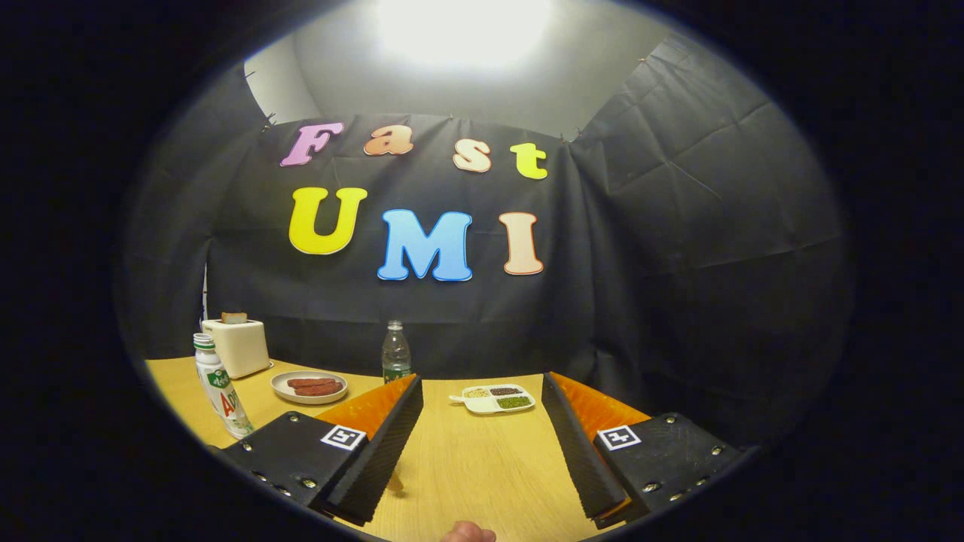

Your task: Take the bottle from table, then pour the juice into the cup, finally place the bottle on the coaster

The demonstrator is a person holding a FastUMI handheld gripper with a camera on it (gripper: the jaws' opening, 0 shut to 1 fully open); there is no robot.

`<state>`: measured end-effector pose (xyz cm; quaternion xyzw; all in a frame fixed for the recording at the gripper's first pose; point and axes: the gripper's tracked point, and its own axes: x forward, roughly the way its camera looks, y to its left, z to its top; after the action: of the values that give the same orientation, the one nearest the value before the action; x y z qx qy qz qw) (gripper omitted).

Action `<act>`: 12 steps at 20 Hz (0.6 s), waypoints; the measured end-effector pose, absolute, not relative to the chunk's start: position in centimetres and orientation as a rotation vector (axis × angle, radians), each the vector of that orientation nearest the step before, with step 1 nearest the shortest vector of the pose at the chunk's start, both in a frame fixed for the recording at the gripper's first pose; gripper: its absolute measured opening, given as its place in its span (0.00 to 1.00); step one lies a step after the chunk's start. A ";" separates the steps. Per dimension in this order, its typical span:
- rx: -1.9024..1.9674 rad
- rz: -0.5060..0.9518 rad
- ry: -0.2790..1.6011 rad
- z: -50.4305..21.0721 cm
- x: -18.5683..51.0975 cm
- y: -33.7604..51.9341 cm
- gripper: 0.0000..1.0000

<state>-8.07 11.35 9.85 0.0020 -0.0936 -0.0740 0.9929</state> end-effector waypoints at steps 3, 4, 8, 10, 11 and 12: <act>0.004 -0.114 -0.168 9.5 -8.5 15.0 0.96; 0.009 -0.093 -0.167 9.3 -8.7 16.7 0.96; 0.007 0.010 -0.159 8.6 -9.2 23.8 0.96; 0.001 0.056 -0.152 8.3 -9.4 26.7 0.96; -0.002 0.077 -0.152 8.2 -9.5 28.1 0.96; -0.007 0.084 -0.154 8.1 -9.5 29.3 0.96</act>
<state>-9.53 29.27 8.07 -0.0033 -0.0770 0.0420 0.9961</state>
